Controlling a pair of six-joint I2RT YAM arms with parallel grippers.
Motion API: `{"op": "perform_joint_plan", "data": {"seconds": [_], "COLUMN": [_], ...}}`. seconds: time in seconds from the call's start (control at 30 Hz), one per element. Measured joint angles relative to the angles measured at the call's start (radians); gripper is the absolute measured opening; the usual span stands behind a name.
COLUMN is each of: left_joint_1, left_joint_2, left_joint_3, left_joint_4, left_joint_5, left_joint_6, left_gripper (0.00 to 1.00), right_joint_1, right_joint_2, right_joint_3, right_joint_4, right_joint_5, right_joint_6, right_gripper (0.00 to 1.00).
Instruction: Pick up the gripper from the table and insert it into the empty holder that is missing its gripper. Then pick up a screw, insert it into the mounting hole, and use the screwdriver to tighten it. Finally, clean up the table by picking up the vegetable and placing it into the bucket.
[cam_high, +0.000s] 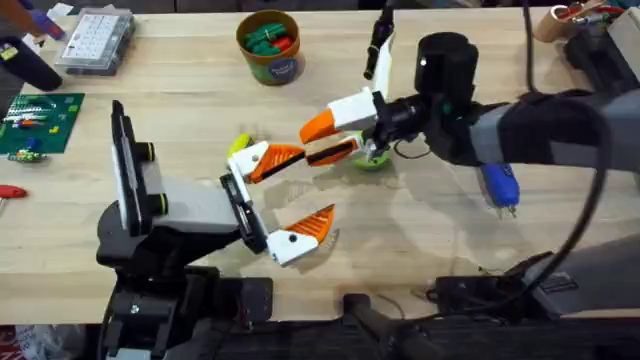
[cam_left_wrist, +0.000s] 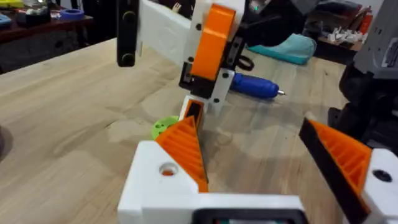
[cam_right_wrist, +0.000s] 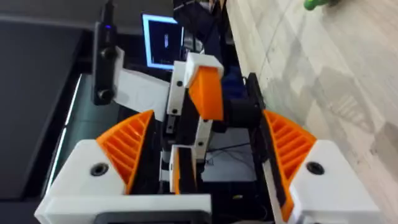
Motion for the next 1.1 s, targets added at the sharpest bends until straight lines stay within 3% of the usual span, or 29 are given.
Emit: {"op": "perform_joint_plan", "data": {"seconds": [0.23,0.33,0.5,0.53,0.77,1.1], "left_joint_1": [0.000,0.000,0.000,0.000,0.000,0.000], "left_joint_2": [0.000,0.000,0.000,0.000,0.000,0.000], "left_joint_3": [0.000,0.000,0.000,0.000,0.000,0.000], "left_joint_4": [0.000,0.000,0.000,0.000,0.000,0.000], "left_joint_5": [0.000,0.000,0.000,0.000,0.000,0.001], "left_joint_6": [0.000,0.000,0.000,0.000,0.000,0.000], "left_gripper": [0.986,0.986,0.986,0.987,0.987,0.986], "right_joint_1": [0.040,0.047,0.058,0.076,0.076,0.076], "right_joint_2": [0.032,0.032,0.032,0.032,0.032,0.032], "right_joint_3": [0.000,0.000,0.000,0.000,0.000,0.000], "right_joint_4": [0.167,0.172,0.172,0.172,0.172,0.172], "right_joint_5": [-0.016,-0.019,-0.019,-0.014,0.013,0.046], "right_joint_6": [0.114,0.143,0.171,0.182,0.189,0.193], "right_gripper": [0.919,0.812,0.760,0.703,0.558,0.441]}}
